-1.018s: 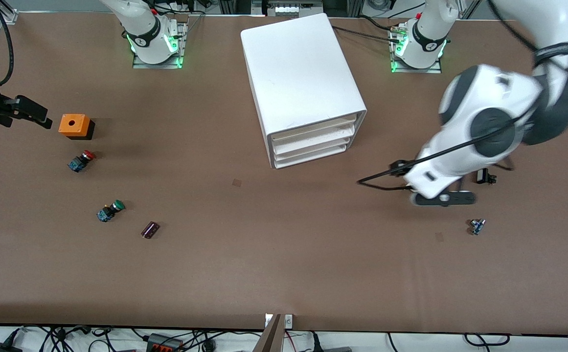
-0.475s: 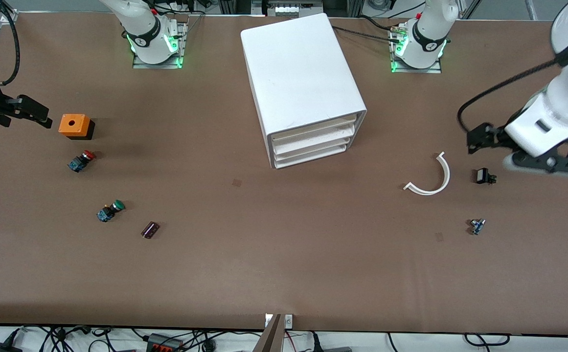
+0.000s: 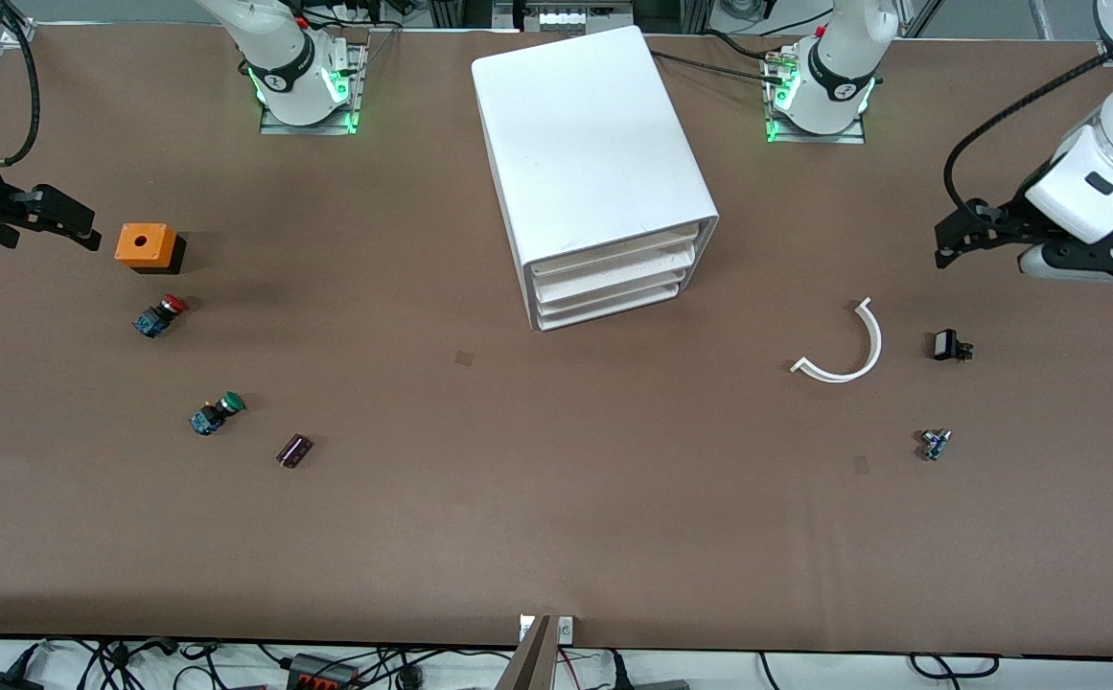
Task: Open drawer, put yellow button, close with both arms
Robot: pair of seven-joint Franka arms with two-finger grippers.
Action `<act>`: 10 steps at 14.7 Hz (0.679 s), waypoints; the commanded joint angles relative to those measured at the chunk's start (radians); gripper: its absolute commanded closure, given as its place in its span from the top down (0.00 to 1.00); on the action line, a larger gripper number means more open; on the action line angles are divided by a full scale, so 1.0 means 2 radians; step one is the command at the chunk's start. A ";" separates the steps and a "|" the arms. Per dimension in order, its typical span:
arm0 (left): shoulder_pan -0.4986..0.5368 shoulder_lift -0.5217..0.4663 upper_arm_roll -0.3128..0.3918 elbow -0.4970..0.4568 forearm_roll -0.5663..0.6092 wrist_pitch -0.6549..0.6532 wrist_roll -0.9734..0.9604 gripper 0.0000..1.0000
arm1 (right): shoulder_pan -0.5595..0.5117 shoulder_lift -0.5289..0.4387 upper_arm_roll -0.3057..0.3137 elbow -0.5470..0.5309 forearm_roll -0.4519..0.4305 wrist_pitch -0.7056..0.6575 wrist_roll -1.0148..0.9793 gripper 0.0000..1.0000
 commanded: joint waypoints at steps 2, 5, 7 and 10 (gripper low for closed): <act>-0.009 -0.012 0.012 -0.015 -0.012 0.009 0.012 1.00 | 0.000 -0.012 0.002 -0.013 -0.009 0.001 -0.006 1.00; -0.009 -0.008 0.010 -0.004 -0.006 0.007 0.008 1.00 | 0.000 -0.012 0.002 -0.012 -0.009 0.001 -0.006 1.00; -0.009 -0.008 0.009 -0.002 -0.006 -0.002 0.007 1.00 | 0.003 -0.012 0.002 -0.011 -0.009 0.001 -0.006 1.00; -0.008 -0.007 0.009 0.000 -0.006 -0.008 0.008 1.00 | 0.003 -0.011 0.002 -0.011 -0.009 0.002 -0.006 1.00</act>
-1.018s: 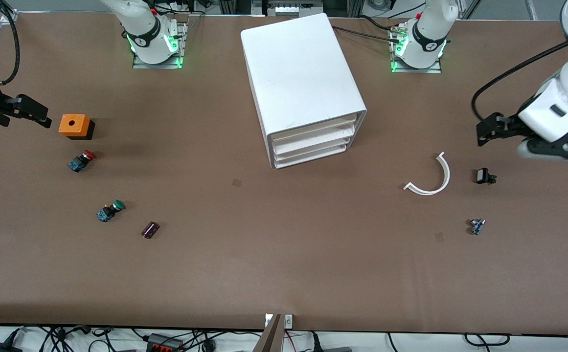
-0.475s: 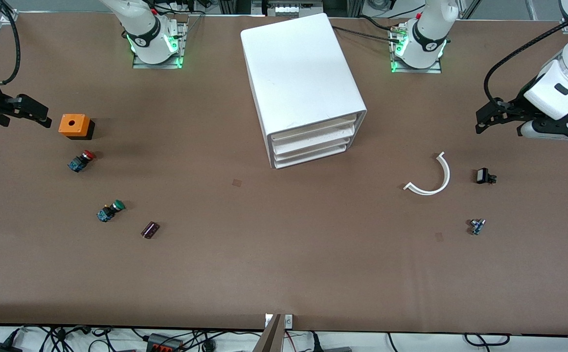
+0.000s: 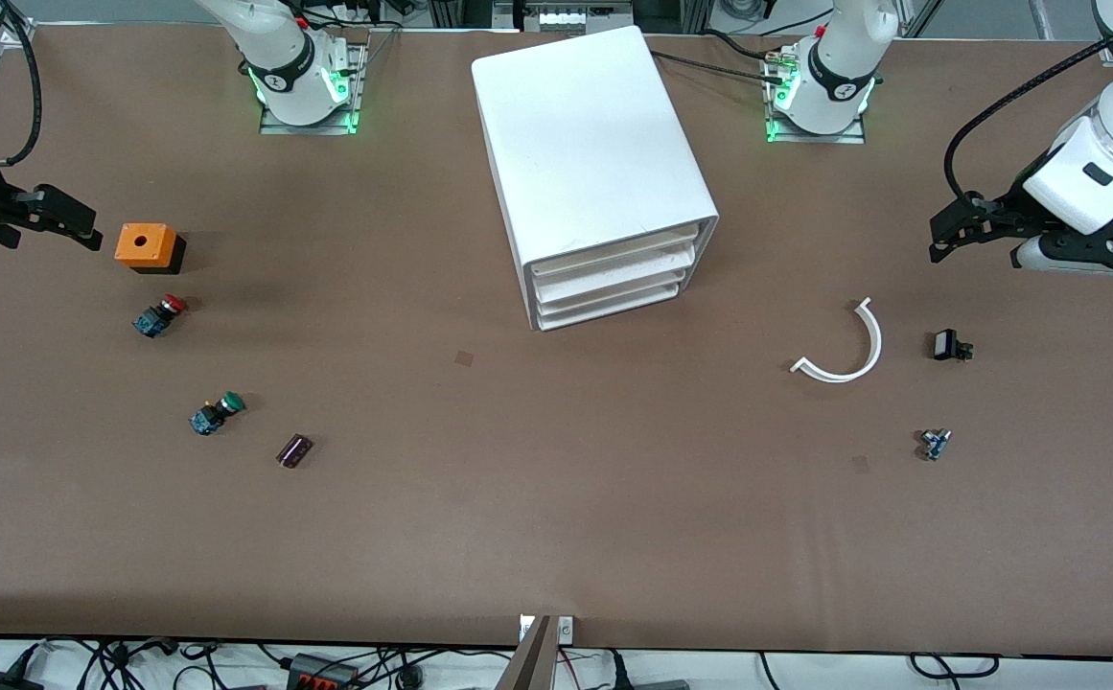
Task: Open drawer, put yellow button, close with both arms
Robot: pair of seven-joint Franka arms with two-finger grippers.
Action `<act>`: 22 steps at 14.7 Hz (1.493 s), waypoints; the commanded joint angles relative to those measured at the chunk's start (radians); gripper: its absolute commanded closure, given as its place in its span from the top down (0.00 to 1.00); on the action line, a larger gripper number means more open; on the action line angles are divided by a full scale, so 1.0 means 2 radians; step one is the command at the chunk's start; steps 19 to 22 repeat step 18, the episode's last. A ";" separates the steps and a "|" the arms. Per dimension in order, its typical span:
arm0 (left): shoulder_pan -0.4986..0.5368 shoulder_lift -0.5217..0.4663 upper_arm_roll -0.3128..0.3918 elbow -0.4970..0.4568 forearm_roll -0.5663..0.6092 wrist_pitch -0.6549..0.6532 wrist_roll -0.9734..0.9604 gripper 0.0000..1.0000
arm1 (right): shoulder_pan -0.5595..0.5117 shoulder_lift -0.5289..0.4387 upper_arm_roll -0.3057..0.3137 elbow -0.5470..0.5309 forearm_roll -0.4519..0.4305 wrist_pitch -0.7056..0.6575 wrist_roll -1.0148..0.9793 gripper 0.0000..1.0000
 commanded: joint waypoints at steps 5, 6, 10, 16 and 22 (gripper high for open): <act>-0.005 -0.004 0.005 0.004 -0.003 -0.012 0.005 1.00 | 0.002 -0.011 0.002 -0.012 -0.009 0.004 -0.006 1.00; -0.004 -0.004 0.005 0.004 -0.003 -0.012 0.005 1.00 | 0.002 -0.011 0.002 -0.012 -0.009 0.004 -0.006 1.00; -0.004 -0.004 0.005 0.004 -0.003 -0.012 0.006 1.00 | 0.010 -0.011 0.002 -0.011 -0.009 0.004 -0.006 1.00; -0.004 -0.004 0.006 0.004 -0.003 -0.012 0.007 1.00 | 0.010 -0.011 0.002 -0.012 -0.009 0.002 -0.006 1.00; -0.004 -0.004 0.006 0.004 -0.003 -0.012 0.007 1.00 | 0.010 -0.011 0.002 -0.012 -0.009 0.002 -0.006 1.00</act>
